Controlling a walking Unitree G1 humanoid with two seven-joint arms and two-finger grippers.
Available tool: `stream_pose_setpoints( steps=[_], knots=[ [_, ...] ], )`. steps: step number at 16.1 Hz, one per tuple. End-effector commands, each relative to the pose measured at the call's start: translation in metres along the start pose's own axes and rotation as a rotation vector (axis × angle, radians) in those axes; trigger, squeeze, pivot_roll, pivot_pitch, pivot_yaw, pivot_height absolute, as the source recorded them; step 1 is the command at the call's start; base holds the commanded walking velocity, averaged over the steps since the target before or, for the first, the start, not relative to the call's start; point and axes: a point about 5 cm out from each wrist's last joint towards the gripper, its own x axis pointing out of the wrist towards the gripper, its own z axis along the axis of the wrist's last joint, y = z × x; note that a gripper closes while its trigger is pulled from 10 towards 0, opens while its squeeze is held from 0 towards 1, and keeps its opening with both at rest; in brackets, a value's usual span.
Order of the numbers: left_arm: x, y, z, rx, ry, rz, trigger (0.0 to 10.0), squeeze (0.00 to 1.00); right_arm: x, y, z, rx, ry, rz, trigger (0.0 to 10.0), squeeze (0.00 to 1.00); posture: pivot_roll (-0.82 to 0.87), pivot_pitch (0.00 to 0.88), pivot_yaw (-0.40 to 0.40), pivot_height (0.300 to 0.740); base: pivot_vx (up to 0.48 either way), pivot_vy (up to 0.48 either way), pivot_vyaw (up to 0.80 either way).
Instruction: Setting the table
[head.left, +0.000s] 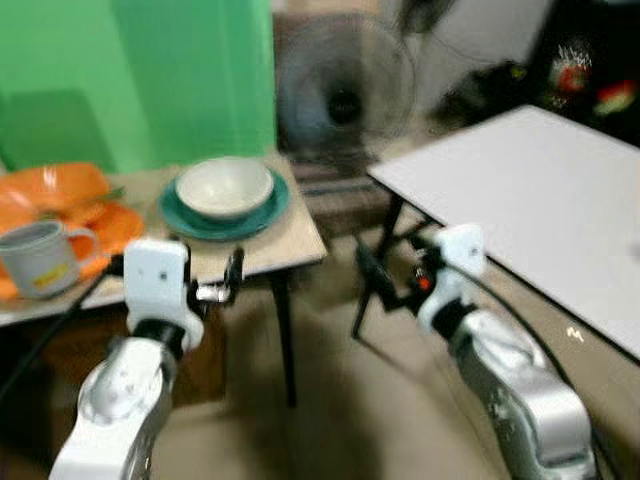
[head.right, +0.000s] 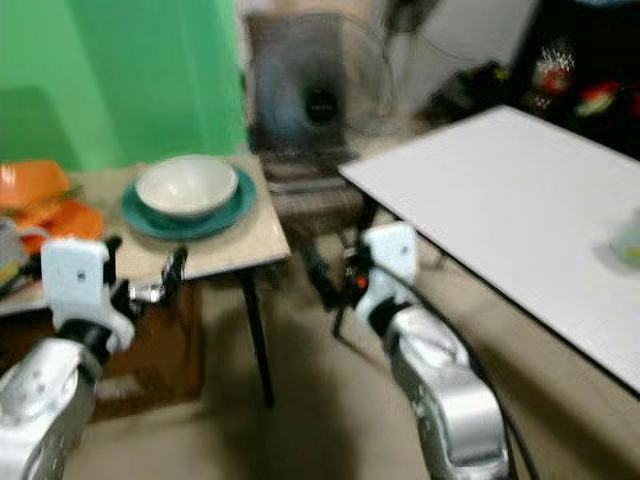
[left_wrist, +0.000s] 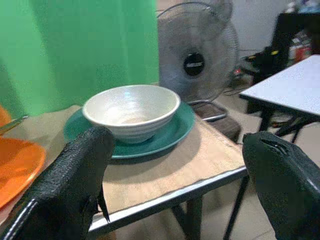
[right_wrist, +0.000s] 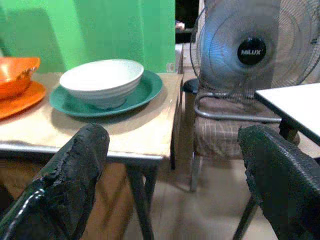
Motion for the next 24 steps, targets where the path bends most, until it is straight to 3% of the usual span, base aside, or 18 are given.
stream_pose_setpoints(
  steps=[1, 4, 13, 22, 24],
  knots=[
    [0.001, 0.000, 0.004, 0.031, -0.025, -0.002, 10.0, 0.00, 0.002, 0.000, 0.002, -0.003, -0.007, 0.013, 10.0, 0.00, -0.04, 0.000, -0.015, 0.740, 0.000, 0.000, 0.80],
    [0.003, 0.002, 0.007, 0.055, -0.037, -0.001, 10.0, 0.00, 0.005, -0.001, 0.002, -0.001, -0.012, 0.000, 10.0, 0.00, -0.04, 0.000, -0.008, 0.740, 0.190, 0.000, 0.80],
    [0.004, 0.000, 0.005, 0.055, -0.034, -0.024, 10.0, 0.00, 0.006, -0.010, 0.004, 0.020, -0.030, -0.066, 10.0, 0.00, -0.04, 0.000, -0.009, 0.740, 0.341, 0.000, 0.00],
    [0.002, -0.001, 0.004, 0.072, -0.029, -0.036, 10.0, 0.00, 0.013, -0.007, 0.008, -0.019, -0.036, -0.017, 10.0, 0.00, -0.02, 0.000, -0.019, 0.740, 0.347, 0.000, 0.00],
    [0.000, -0.002, 0.003, 0.079, -0.027, -0.040, 10.0, 0.00, 0.015, -0.006, 0.007, -0.039, -0.026, -0.009, 10.0, 0.00, -0.02, 0.000, -0.020, 0.740, 0.347, 0.000, 0.80]
  ],
)
